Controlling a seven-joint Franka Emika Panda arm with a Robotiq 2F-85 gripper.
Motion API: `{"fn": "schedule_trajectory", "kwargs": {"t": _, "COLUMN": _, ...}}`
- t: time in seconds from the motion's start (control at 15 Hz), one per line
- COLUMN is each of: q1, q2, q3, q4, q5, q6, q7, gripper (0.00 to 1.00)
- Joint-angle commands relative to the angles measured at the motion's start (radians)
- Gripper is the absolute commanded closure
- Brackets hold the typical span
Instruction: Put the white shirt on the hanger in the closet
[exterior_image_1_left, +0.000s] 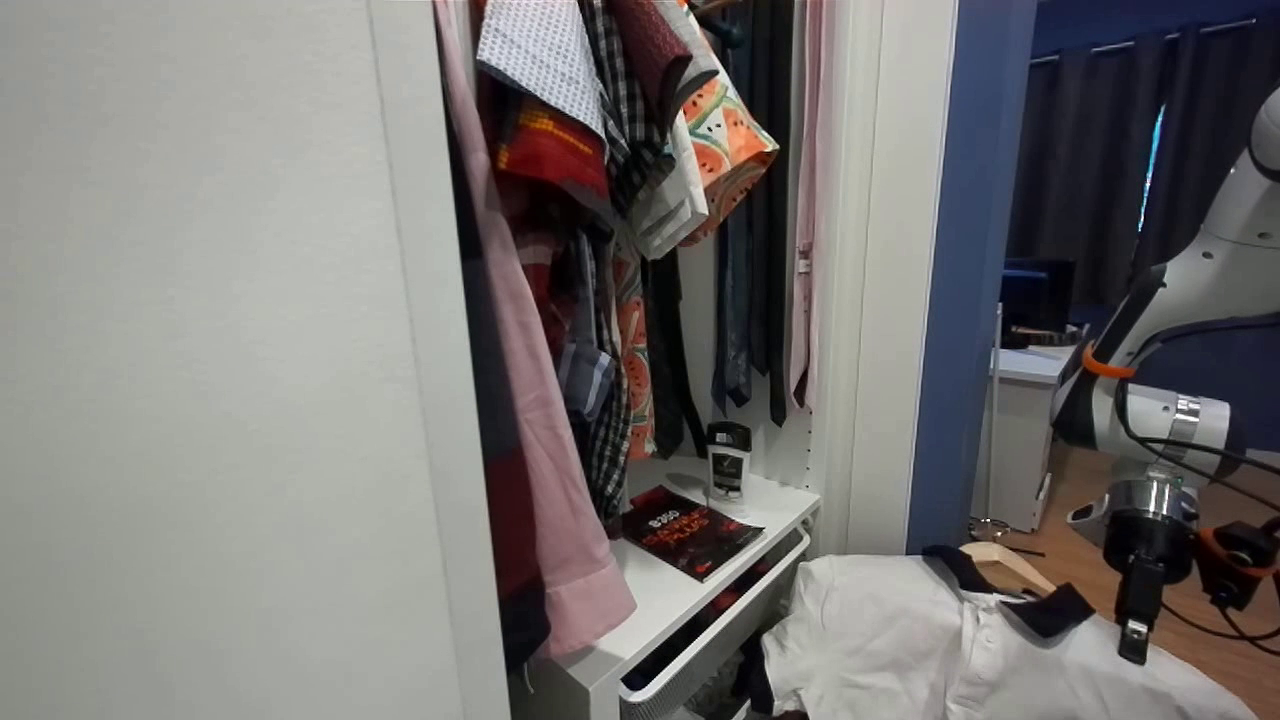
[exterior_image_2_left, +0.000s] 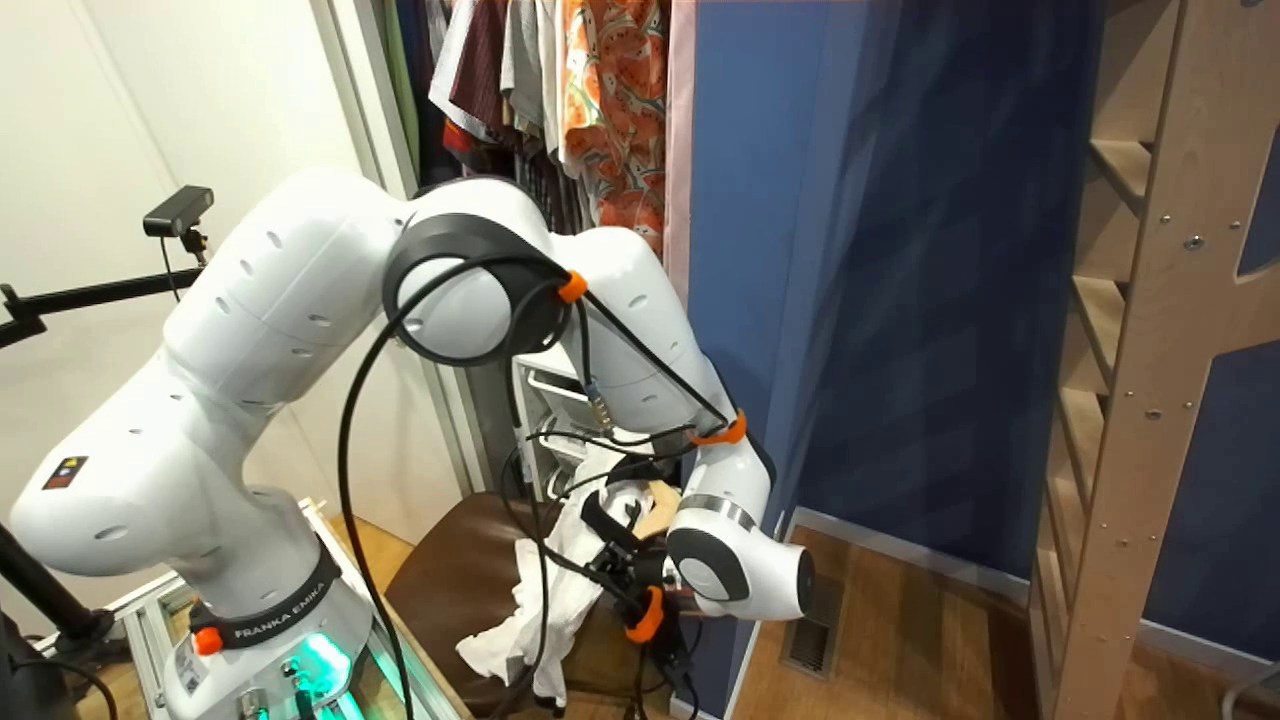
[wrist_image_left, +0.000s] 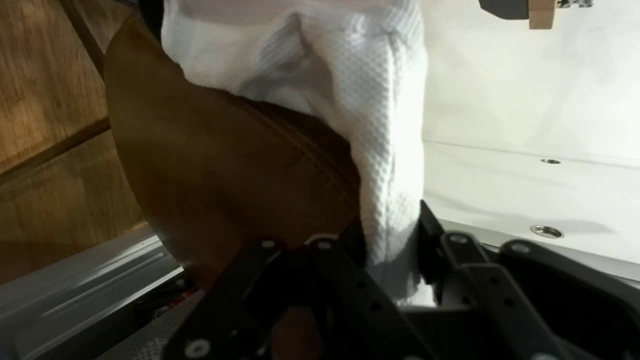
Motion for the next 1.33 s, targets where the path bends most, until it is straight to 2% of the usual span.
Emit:
{"fn": "schedule_trajectory", "kwargs": {"t": 0.0, "q1": -0.011, "q2": -0.006, "q3": 0.011, "q4": 0.01, "q5": 0.013, "q6": -0.013, "q7": -0.024, "gripper": 0.96}}
{"fn": "schedule_trajectory", "kwargs": {"t": 0.33, "q1": 0.015, "q2": -0.114, "q3": 0.011, "q4": -0.085, "q5": 0.013, "q6": 0.039, "q7": -0.091, "gripper": 0.95}}
{"fn": "schedule_trajectory", "kwargs": {"t": 0.67, "q1": 0.06, "q2": -0.297, "q3": 0.007, "q4": -0.27, "q5": 0.048, "q6": 0.206, "q7": -0.127, "gripper": 0.95}}
{"fn": "schedule_trajectory", "kwargs": {"t": 1.0, "q1": 0.149, "q2": -0.491, "q3": 0.004, "q4": -0.439, "q5": 0.069, "q6": 0.354, "q7": -0.112, "gripper": 0.96}}
{"fn": "schedule_trajectory", "kwargs": {"t": 1.27, "q1": 0.221, "q2": -0.608, "q3": -0.013, "q4": -0.524, "q5": 0.036, "q6": 0.418, "q7": -0.11, "gripper": 0.96}}
